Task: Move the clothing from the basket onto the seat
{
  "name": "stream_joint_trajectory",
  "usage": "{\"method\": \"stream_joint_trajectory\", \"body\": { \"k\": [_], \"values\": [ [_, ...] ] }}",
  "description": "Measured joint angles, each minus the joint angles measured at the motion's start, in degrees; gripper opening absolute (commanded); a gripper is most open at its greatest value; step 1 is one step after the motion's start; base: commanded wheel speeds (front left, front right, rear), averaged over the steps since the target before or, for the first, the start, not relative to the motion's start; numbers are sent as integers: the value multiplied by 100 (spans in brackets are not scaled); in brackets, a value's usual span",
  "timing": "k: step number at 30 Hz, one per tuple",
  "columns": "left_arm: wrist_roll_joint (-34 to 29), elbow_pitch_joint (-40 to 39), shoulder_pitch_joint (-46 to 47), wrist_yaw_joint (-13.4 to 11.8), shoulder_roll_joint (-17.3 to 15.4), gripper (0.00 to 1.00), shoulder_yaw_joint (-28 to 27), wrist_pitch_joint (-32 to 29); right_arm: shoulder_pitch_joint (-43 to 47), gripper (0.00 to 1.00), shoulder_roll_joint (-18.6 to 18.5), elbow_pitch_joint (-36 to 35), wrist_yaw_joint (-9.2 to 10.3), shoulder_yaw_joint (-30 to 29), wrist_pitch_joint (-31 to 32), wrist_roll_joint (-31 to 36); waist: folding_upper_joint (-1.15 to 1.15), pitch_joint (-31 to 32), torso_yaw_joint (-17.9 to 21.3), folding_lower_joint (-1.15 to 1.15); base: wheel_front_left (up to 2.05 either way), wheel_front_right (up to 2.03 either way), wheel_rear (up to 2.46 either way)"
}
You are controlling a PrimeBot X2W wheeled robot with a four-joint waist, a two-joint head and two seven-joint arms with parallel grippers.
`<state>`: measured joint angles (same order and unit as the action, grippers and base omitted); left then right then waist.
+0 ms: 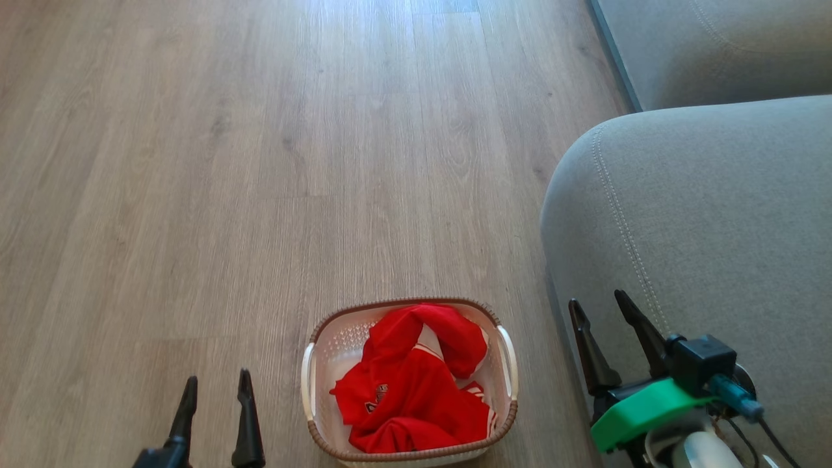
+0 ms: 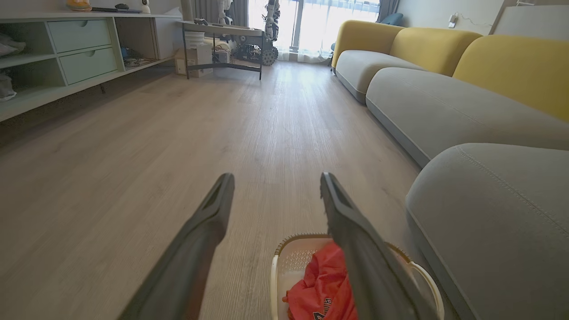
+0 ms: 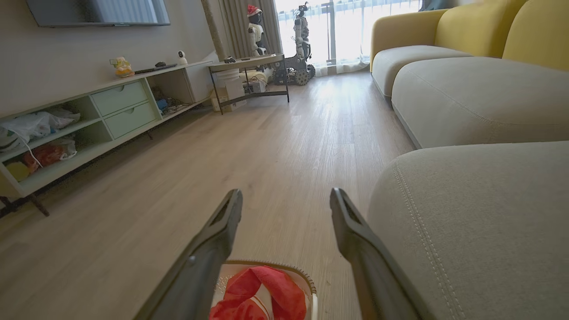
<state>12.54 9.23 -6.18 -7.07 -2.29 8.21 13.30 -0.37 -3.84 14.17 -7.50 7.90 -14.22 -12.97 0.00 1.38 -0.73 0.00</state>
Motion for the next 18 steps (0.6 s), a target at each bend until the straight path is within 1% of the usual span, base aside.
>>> {"method": "stream_joint_trajectory", "body": {
  "k": [6, 18],
  "values": [
    [-294, 66, -96, -53, -3, 100, 27, 99, 0, 100, 40, 1, 0, -55, -21, 495, 0, -15, 1, 0, 0, 0, 0],
    [-250, 88, -96, -56, -4, 100, 38, 99, 0, 100, 59, 1, 0, -67, -23, 509, 0, -21, 5, 0, 0, 0, 0]
  ]
}}
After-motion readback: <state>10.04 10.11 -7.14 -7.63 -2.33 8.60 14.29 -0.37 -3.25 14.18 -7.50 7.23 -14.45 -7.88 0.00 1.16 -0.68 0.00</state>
